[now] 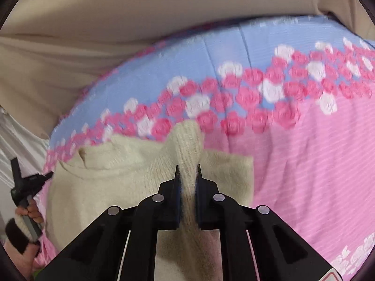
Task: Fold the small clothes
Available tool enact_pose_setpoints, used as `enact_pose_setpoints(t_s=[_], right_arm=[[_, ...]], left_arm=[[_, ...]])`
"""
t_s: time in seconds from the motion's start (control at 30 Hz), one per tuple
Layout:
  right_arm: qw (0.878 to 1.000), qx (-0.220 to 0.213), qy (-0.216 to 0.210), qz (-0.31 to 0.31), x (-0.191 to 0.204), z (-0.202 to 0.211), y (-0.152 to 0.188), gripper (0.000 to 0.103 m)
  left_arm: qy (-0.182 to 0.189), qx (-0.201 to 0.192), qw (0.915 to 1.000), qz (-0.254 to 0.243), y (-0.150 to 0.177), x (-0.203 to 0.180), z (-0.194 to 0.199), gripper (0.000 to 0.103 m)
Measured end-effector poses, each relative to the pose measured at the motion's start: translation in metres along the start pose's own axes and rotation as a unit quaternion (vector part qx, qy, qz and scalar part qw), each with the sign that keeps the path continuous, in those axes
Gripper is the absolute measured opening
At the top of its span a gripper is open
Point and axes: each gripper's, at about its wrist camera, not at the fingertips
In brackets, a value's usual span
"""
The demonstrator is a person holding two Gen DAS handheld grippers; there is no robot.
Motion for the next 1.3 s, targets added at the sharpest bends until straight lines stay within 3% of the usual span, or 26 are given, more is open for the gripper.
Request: enact_pose_setpoints(t_s=[0.07,0.1,0.13,0.2,0.3,0.33,0.37,0.47,0.57,0.63,0.7,0.77,0.9,0.97,1.0,1.1,1.23,1.3], right_arm=[[0.999,0.023,0.019,0.014,0.000,-0.010,0.000,0.015],[0.999,0.035,0.021,0.011,-0.001,-0.016,0.000,0.019],[0.999,0.041,0.021,0.008,-0.002,-0.019,0.000,0.022],[0.999,0.040,0.017,-0.002,-0.004,-0.023,-0.002,0.029],[0.999,0.044,0.009,-0.018,-0.003,-0.033,-0.010,0.035],[0.999,0.048,0.005,-0.019,-0.002,-0.037,-0.012,0.021],[0.998,0.053,-0.006,-0.016,0.000,-0.039,-0.013,0.011],[1.000,0.020,-0.010,-0.003,0.006,-0.021,-0.017,0.009],[0.998,-0.024,0.001,-0.058,-0.029,-0.004,-0.022,0.008],[0.996,0.001,0.011,-0.085,-0.053,-0.019,-0.019,0.008],[0.998,0.032,0.003,-0.059,-0.046,-0.033,-0.015,0.012],[0.999,0.023,0.009,-0.048,-0.036,-0.027,-0.018,0.023],[0.997,-0.040,0.018,-0.061,-0.027,0.023,-0.017,0.029],[0.997,-0.056,0.013,-0.057,-0.021,0.052,-0.002,0.047],[0.997,-0.055,0.005,-0.056,-0.020,0.063,0.009,0.055],[0.998,-0.019,-0.008,-0.057,-0.021,0.076,0.062,0.056],[0.995,0.049,-0.017,-0.090,-0.029,0.063,0.137,0.056],[0.992,0.056,-0.032,-0.110,-0.025,0.053,0.158,0.057]], left_arm=[[0.013,-0.004,0.9997,-0.020,0.000,-0.007,0.005,0.001],[0.019,0.002,0.9994,-0.029,0.001,-0.013,0.005,0.010],[0.019,0.007,0.9992,-0.035,0.002,-0.017,0.003,0.027],[0.007,0.016,0.9987,-0.047,0.004,-0.026,-0.005,0.052],[0.002,0.029,0.9974,-0.066,0.006,-0.038,-0.019,0.050],[0.012,0.036,0.9966,-0.074,0.007,-0.041,-0.023,0.024],[0.024,0.044,0.9949,-0.087,0.008,-0.047,-0.027,0.008],[-0.022,0.009,0.9918,-0.126,0.009,-0.059,-0.014,0.006],[-0.067,-0.007,0.9953,-0.069,-0.004,-0.031,-0.014,0.005],[-0.076,0.016,0.9960,-0.045,-0.008,-0.013,-0.031,0.005],[-0.076,0.018,0.9957,-0.049,-0.006,-0.011,-0.039,0.005],[-0.080,0.015,0.9944,-0.067,-0.005,-0.020,-0.037,0.005],[-0.051,0.006,0.9978,-0.042,-0.009,-0.014,-0.013,0.007],[-0.029,-0.006,0.9991,-0.032,-0.007,-0.007,0.010,0.008],[-0.017,-0.011,0.9993,-0.031,-0.002,-0.001,0.025,0.015],[-0.013,-0.013,0.9997,-0.018,0.030,0.019,0.054,0.050],[-0.020,0.026,0.9994,0.011,0.089,0.048,0.058,0.053],[-0.016,0.048,0.9982,0.030,0.117,0.058,0.053,0.052]])
Point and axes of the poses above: each gripper's, at about its wrist camera, not at the fingertips, and z roughly against the way its jaws point, x to its left, y to its underside, and after that the axes turned 5 degrees about -y, right-handed
